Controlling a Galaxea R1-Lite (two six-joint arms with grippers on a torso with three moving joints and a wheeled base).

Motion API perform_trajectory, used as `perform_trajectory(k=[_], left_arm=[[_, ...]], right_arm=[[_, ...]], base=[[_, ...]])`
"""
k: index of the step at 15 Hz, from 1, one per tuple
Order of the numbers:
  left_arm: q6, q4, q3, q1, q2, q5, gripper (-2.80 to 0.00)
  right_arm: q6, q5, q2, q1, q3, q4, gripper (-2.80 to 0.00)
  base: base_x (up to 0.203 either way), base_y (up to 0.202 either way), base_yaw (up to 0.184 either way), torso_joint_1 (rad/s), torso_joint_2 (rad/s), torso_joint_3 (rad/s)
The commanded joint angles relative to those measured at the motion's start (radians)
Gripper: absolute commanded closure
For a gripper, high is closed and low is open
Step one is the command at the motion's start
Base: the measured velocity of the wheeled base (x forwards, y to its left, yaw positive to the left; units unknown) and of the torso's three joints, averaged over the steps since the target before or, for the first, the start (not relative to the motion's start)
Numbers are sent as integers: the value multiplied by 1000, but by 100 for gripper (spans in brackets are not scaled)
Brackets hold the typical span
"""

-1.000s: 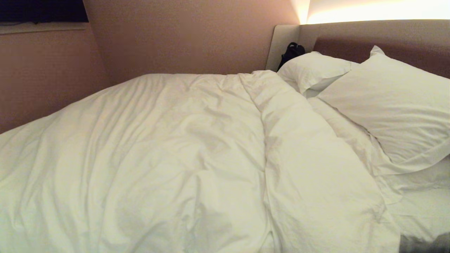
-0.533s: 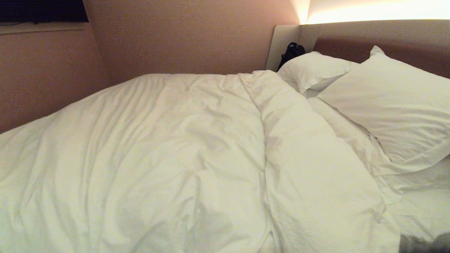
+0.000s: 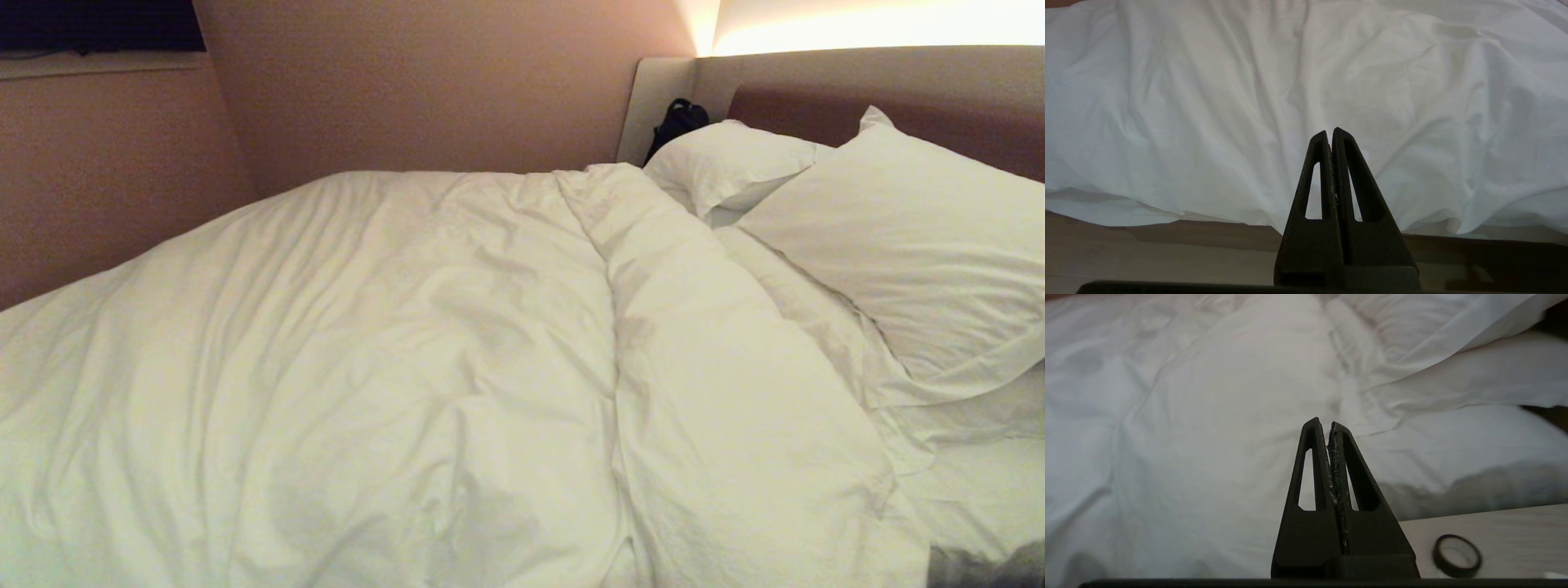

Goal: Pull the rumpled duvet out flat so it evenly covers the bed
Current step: Flatten the corners of the folded blanket

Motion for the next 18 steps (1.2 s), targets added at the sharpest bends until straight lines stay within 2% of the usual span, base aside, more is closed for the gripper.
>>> perform_trajectory(k=[1, 3, 6, 18], left_arm=[[1, 0, 0, 0, 0, 0, 0], [0, 0, -1, 0, 0, 0, 0], [0, 0, -1, 0, 0, 0, 0], [2, 0, -1, 0, 0, -3, 0]], right_arm=[[-5, 24, -2, 1, 32, -29, 0], [-4, 65, -2, 1, 64, -54, 0], [-6, 81, -2, 1, 80, -54, 0], [-5, 86, -2, 1, 85, -28, 0]], base=[[0, 0, 0, 0, 0, 0], [0, 0, 0, 0, 0, 0], [0, 0, 0, 0, 0, 0], [0, 0, 0, 0, 0, 0]])
